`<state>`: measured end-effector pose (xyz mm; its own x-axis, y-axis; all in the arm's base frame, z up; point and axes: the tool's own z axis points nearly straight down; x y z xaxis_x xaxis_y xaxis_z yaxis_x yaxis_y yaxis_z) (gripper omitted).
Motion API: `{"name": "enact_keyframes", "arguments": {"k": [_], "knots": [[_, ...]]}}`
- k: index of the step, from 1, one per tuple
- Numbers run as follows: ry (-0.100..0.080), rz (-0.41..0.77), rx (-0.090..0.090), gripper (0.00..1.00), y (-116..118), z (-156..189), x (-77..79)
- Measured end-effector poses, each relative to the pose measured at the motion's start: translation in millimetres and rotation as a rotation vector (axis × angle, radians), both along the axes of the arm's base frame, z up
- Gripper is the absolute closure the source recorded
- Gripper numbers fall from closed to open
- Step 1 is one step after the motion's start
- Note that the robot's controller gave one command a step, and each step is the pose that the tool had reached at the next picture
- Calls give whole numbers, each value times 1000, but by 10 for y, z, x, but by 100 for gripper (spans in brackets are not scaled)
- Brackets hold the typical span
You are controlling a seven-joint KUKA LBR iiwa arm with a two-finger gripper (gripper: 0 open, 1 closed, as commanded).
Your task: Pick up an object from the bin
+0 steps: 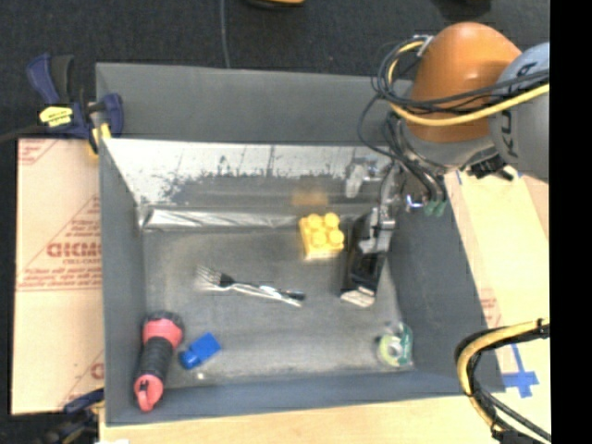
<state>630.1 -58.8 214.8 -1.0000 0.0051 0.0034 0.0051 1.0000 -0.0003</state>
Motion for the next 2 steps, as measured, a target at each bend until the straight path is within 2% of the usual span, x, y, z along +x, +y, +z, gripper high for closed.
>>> {"name": "enact_keyframes", "arguments": {"k": [1,2], "knots": [[-5,1,-1,0,1,47,1],[-11,48,-2,0,9,-920,183]]}}
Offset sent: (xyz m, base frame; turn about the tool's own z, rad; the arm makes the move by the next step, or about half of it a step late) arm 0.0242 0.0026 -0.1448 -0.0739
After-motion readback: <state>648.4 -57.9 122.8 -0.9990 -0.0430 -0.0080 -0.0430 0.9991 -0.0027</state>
